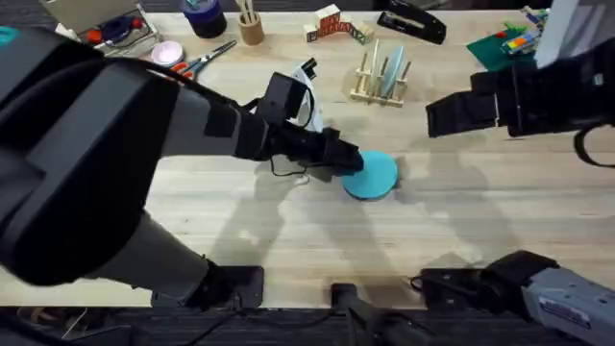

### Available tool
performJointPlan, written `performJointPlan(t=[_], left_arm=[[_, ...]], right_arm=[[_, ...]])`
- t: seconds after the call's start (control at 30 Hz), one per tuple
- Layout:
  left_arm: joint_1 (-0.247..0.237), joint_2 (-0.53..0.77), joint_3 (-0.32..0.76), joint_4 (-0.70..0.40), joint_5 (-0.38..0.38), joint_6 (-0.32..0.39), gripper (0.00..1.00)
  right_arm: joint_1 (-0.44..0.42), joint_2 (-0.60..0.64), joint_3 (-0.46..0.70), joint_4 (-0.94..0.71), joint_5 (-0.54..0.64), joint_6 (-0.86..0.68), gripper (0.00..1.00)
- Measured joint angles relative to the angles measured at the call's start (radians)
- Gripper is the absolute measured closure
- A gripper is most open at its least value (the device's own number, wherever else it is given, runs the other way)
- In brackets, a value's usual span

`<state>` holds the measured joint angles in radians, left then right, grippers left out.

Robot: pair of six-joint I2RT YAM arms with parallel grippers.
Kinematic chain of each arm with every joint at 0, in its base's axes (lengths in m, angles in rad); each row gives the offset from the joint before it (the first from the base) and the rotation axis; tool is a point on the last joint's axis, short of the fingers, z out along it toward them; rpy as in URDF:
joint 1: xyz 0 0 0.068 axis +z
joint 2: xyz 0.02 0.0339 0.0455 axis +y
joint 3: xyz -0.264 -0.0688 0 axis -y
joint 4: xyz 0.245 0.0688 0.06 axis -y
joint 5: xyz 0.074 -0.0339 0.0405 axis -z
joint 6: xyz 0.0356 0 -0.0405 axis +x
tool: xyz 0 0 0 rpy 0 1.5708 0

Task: Pick up the plates from the table one by one and place each into a slot on the dish rack.

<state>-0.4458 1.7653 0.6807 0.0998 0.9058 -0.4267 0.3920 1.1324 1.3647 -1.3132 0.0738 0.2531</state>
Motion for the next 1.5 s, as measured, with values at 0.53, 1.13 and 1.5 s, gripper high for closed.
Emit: performJointPlan(t=[0.53, 1.13, 1.5], left_arm=[[0.002, 0.017, 0.005, 0.02, 0.019, 0.0, 0.959], [0.002, 0.017, 0.005, 0.02, 0.019, 0.0, 0.96], [0.002, 0.017, 0.005, 0.02, 0.019, 0.0, 0.959]], right_arm=[[0.0, 0.0, -0.06, 0.017, -0.045, 0.089, 0.007], [-0.001, -0.093, -0.54, 0.386, -0.206, 0.289, 0.007], [-0.031, -0.093, -0.699, 0.607, -0.301, 0.338, 0.007]])
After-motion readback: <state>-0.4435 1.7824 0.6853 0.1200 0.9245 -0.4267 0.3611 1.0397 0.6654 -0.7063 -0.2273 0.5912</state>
